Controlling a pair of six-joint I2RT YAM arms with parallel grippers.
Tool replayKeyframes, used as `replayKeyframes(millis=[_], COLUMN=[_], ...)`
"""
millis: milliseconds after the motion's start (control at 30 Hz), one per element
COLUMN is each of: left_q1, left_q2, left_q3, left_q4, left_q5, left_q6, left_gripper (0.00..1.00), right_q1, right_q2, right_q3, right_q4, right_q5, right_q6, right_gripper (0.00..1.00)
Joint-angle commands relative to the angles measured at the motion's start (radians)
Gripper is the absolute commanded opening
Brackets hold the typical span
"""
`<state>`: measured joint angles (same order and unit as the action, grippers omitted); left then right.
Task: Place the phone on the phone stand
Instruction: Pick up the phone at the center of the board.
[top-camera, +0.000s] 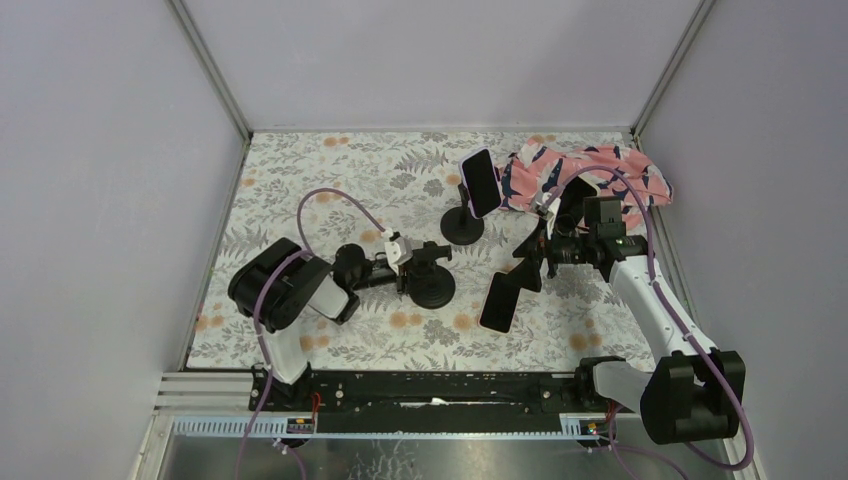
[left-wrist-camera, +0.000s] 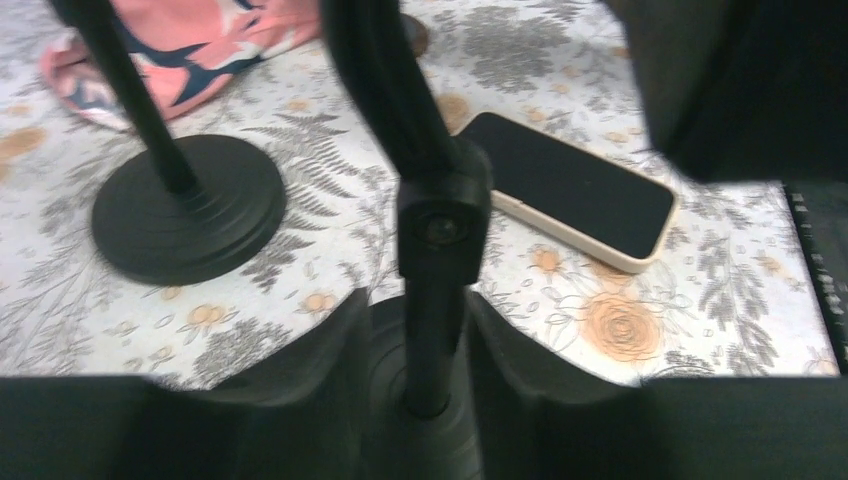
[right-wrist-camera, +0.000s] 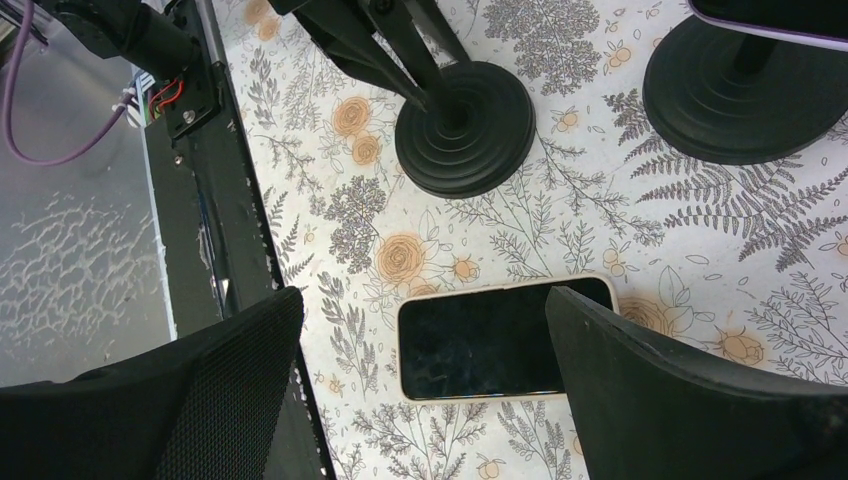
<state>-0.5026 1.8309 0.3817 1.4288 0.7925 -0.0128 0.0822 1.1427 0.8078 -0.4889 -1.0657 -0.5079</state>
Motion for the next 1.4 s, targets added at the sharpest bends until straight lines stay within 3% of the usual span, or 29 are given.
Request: replayKeyframes(millis=[0, 133, 267, 367, 400, 433, 533, 600, 633, 733, 933, 1067, 1200, 1367], left_q1=[0.014, 0.014, 0.016, 0.015, 0.015, 0.015, 0.013, 0.013, 0.013, 0.014, 0.014, -0.044, -0.276, -0.729], left_q2=[-0.08, -0.2, -0.428, -0.651, -0.74, -0.829, -1.077, -1.241, -1.277, -1.411, -1.44, -1.323, -1.243, -0.961], left_q3=[-0.052, -0.153, -0.254, -0.283, -0.283, -0.278, -0.274, -0.262, -0.257, -0.254, -0.093, 0.156, 0.353, 0.597], left_q4=[-0.033, -0.009, -0.085, -0.301, -0.395, -0.516, -0.767, -0.952, -1.022, -1.11, -1.298, -1.601, -1.769, -1.829], left_q5=[-0.155, -0.328, -0.468, -0.562, -0.593, -0.619, -0.744, -0.924, -0.971, -0.963, -0.776, -0.744, -0.942, -1.287], left_q6=[-0.007, -0.066, -0.119, -0.167, -0.189, -0.213, -0.313, -0.55, -0.599, -0.705, -0.757, -0.687, -0.665, -0.624], left_gripper=[0.53, 0.66, 0.71, 0.78, 0.84, 0.98, 0.99, 0.99, 0.99, 0.99, 0.94, 0.92, 0.98, 0.99], right_q1=[-0.007, -0.007, -0.011, -0.016, -0.018, -0.019, -0.024, -0.027, -0.029, -0.041, -0.067, -0.076, -0.077, -0.076], right_q2=[0.008, 0.005, -0.007, -0.013, -0.015, -0.017, -0.018, -0.021, -0.021, -0.023, -0.022, -0.013, -0.008, 0.0], right_q3=[0.024, 0.03, 0.03, 0.027, 0.025, 0.025, 0.026, 0.027, 0.027, 0.024, 0.025, 0.035, 0.034, 0.04], right_q4=[-0.044, -0.072, -0.087, -0.094, -0.094, -0.096, -0.098, -0.097, -0.098, -0.096, -0.078, -0.074, -0.068, -0.057], right_q5=[-0.026, 0.017, 0.051, 0.061, 0.064, 0.069, 0.08, 0.092, 0.098, 0.113, 0.175, 0.218, 0.232, 0.257], right_q6=[-0.057, -0.099, -0.127, -0.14, -0.142, -0.144, -0.148, -0.148, -0.146, -0.138, -0.113, -0.096, -0.085, -0.068], right_gripper=[1.0, 1.0, 1.0, 1.0, 1.0, 1.0, 1.0, 1.0, 1.0, 1.0, 1.0, 1.0, 1.0, 1.0])
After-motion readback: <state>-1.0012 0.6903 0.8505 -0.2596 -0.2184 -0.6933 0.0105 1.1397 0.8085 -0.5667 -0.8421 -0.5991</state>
